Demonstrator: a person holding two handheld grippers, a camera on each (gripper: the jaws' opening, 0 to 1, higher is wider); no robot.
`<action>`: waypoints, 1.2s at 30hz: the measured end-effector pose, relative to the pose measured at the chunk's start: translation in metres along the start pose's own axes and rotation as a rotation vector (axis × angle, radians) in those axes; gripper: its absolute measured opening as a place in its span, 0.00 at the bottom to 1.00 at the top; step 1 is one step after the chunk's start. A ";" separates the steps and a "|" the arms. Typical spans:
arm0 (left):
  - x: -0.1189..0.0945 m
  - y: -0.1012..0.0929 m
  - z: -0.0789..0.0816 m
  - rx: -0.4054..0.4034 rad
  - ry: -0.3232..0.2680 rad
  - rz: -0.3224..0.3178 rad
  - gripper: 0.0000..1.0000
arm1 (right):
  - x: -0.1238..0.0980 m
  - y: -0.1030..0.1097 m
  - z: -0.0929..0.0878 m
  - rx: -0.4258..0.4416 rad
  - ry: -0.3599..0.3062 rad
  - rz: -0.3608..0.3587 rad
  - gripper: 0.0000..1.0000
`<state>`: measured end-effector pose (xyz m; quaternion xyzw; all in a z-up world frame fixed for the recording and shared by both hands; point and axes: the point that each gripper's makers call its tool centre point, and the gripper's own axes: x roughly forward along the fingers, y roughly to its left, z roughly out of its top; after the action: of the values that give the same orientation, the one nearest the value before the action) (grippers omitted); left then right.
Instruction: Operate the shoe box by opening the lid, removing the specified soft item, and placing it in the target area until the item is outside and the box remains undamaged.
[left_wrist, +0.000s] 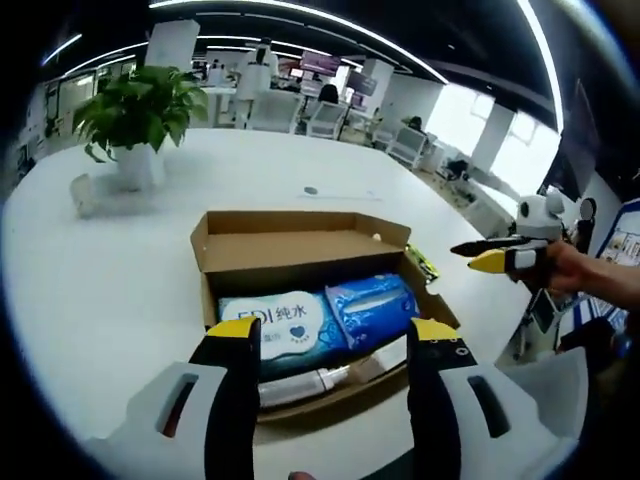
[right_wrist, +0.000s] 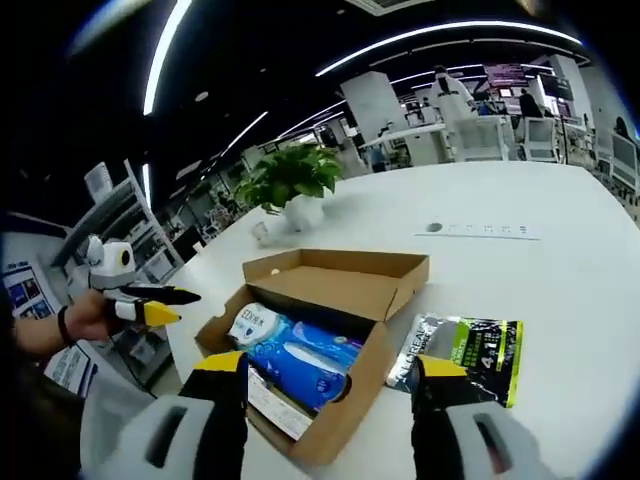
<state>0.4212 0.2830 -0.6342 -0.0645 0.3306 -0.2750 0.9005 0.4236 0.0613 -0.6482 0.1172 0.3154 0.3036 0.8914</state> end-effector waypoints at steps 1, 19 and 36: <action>0.000 0.000 0.000 0.001 0.002 -0.001 0.58 | -0.001 0.002 0.000 0.001 -0.005 0.007 0.66; 0.001 -0.013 -0.003 0.009 -0.009 -0.039 0.58 | -0.012 0.034 -0.003 -0.017 -0.048 0.089 0.72; 0.002 -0.017 -0.001 0.042 -0.008 -0.060 0.58 | -0.020 0.033 -0.006 -0.016 -0.049 0.099 0.75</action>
<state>0.4139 0.2677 -0.6312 -0.0565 0.3191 -0.3088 0.8942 0.3923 0.0749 -0.6301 0.1330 0.2847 0.3467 0.8838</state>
